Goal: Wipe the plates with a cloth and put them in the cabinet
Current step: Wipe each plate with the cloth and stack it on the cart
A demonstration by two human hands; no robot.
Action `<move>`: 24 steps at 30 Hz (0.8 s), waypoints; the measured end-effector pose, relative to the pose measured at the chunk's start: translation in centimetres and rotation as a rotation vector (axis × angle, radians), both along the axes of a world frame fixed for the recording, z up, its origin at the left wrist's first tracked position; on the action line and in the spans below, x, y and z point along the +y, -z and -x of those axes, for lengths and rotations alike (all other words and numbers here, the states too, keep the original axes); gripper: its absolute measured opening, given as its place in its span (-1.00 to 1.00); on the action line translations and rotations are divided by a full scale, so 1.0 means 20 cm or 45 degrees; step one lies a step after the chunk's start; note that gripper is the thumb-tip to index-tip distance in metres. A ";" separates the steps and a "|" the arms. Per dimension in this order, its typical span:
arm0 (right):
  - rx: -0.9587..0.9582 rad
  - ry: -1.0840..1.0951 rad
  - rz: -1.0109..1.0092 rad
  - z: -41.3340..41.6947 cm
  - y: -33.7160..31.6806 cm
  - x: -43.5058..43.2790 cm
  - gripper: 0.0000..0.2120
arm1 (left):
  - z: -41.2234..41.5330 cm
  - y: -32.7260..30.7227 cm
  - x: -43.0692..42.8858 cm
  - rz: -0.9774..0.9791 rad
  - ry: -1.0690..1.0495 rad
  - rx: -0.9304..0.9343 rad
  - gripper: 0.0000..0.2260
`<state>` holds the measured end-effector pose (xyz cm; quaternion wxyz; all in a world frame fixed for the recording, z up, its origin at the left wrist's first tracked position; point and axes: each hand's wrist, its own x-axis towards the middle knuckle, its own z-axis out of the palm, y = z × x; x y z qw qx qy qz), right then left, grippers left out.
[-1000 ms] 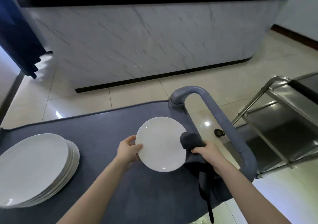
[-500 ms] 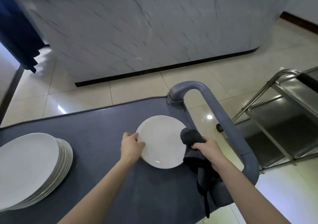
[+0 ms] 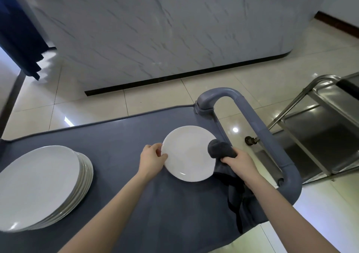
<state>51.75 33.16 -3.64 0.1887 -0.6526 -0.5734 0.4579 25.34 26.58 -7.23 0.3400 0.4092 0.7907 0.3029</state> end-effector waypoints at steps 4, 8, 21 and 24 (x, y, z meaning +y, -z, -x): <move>0.024 -0.004 -0.174 0.07 -0.10 -0.07 -0.74 | 0.16 -0.09 -0.11 -0.072 -0.048 -0.018 -0.70; 0.139 -0.161 -0.219 0.31 -0.22 -0.14 -0.80 | 0.38 -0.23 -0.26 -0.196 -0.109 0.049 -0.78; 0.207 -0.793 -0.030 1.38 -0.18 -0.52 -0.92 | 1.23 -0.31 -1.00 -0.138 -0.575 0.441 -0.64; 0.176 -0.803 0.057 1.52 -0.15 -0.58 -0.96 | 1.33 -0.26 -1.09 0.060 -0.580 0.420 -0.48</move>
